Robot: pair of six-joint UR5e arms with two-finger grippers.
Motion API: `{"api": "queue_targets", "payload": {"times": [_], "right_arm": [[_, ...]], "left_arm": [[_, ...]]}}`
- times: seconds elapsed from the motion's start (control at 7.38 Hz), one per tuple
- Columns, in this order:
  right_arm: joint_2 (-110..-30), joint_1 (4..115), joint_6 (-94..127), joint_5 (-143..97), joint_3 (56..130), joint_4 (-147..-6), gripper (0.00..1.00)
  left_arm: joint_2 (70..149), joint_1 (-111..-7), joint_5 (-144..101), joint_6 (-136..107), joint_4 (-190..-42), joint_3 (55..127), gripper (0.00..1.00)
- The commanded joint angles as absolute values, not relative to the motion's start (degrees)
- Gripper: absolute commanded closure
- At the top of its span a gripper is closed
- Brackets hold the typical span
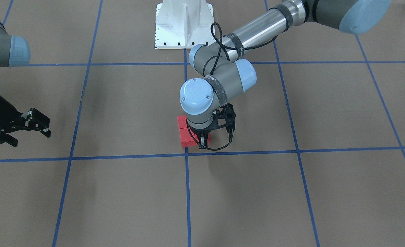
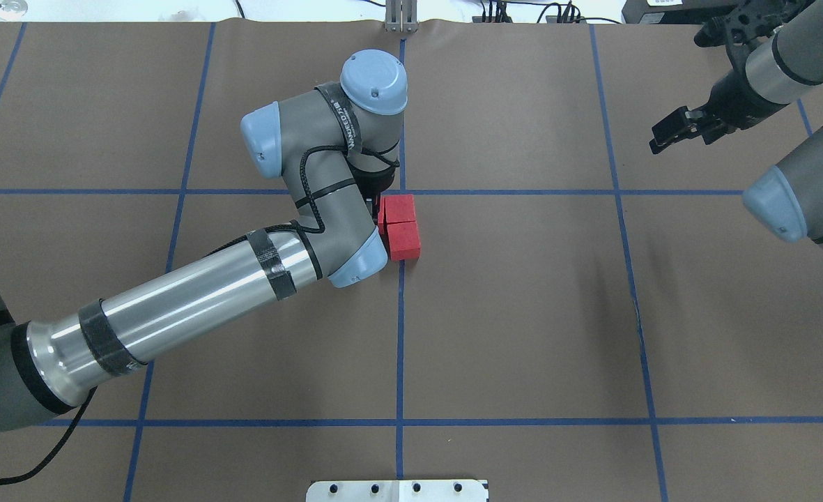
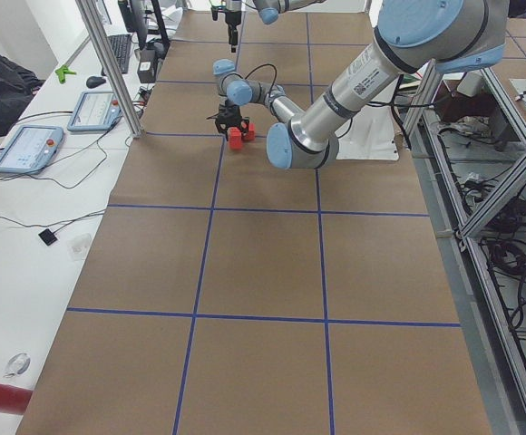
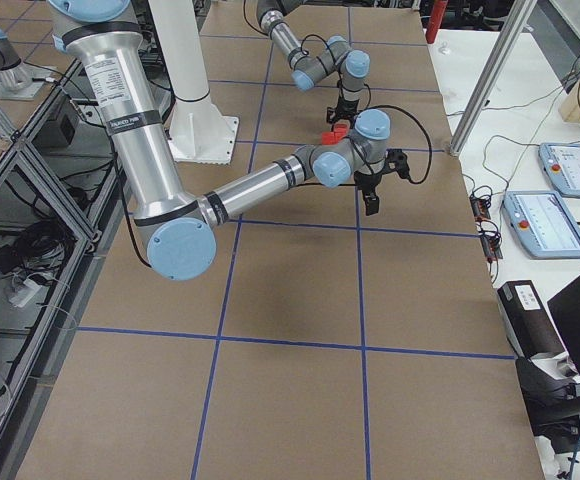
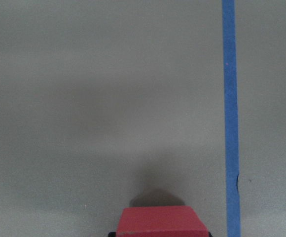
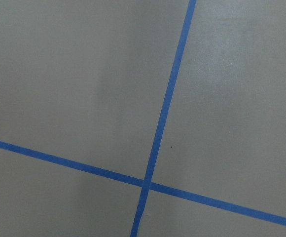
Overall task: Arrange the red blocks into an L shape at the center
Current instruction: 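Lower the cube beside the farther cube of the pair and open the left gripper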
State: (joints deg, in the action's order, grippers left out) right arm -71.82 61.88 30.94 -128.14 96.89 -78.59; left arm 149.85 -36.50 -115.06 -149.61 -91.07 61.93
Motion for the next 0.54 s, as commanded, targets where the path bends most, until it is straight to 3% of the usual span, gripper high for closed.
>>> {"api": "queue_targets", "payload": {"times": [0.0,0.41], "right_arm": [[-71.6,61.9,30.9,-128.1,96.9,-78.7,0.01],[-71.3,62.2,31.0,-128.1,97.1,-79.4,0.01]], "left_arm": [[149.9,-36.5,-115.0,-149.6,-91.0,62.1,0.00],[149.5,-38.7,-114.9,-148.6,-85.2,63.4,0.00]]}}
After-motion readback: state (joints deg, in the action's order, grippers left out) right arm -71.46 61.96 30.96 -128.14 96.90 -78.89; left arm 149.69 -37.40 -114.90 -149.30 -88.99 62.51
